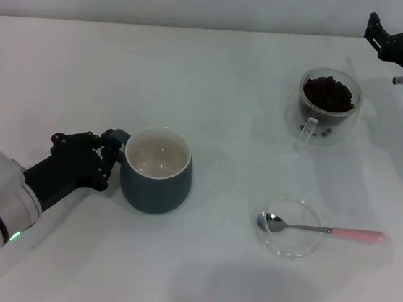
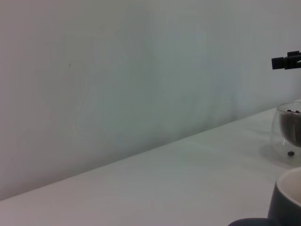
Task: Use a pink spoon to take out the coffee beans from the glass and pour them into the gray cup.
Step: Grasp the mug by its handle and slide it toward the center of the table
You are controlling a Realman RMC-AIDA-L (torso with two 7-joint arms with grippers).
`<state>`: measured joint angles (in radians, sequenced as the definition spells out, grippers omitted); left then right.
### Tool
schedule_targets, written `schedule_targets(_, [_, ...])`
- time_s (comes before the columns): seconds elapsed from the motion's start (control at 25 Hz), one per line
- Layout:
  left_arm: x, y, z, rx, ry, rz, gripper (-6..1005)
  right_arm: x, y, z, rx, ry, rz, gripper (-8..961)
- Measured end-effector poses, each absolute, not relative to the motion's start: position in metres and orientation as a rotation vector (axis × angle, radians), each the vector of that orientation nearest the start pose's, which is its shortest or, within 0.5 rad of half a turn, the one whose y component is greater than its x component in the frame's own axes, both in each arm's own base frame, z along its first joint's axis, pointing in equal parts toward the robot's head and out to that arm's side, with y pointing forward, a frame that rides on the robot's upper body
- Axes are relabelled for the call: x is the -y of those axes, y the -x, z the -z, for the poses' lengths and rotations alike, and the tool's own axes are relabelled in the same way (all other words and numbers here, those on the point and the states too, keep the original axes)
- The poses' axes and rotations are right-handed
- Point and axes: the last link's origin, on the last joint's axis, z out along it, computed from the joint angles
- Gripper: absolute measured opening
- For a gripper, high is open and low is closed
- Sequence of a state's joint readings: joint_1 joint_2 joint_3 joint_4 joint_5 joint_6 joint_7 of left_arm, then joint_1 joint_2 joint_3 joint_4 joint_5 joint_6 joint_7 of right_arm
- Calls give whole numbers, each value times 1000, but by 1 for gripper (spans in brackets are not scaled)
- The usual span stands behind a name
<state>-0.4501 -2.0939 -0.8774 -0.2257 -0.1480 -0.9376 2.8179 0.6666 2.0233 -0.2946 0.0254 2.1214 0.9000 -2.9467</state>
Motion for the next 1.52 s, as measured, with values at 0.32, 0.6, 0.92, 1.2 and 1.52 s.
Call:
schedule_targets(0.32, [-301, 299, 107, 472, 2258, 542, 94, -398, -338, -18, -642, 1578, -507, 839])
schedule_targets(0.6, [-296, 303, 108, 491, 2253, 536, 149, -394, -341, -17, -649, 1575, -502, 832])
schedule_targets(0.92, [-290, 304, 109, 512, 2244, 550, 178, -386, -345, -21, -630, 1559, -522, 825])
schedule_targets(1.2, [-281, 304, 109, 541, 2222, 583, 226, -384, -348, -22, -632, 1556, -516, 819])
schedule_targets(1.52, [-273, 307, 109, 567, 2206, 595, 473, -383, -349, -22, -635, 1554, -513, 811])
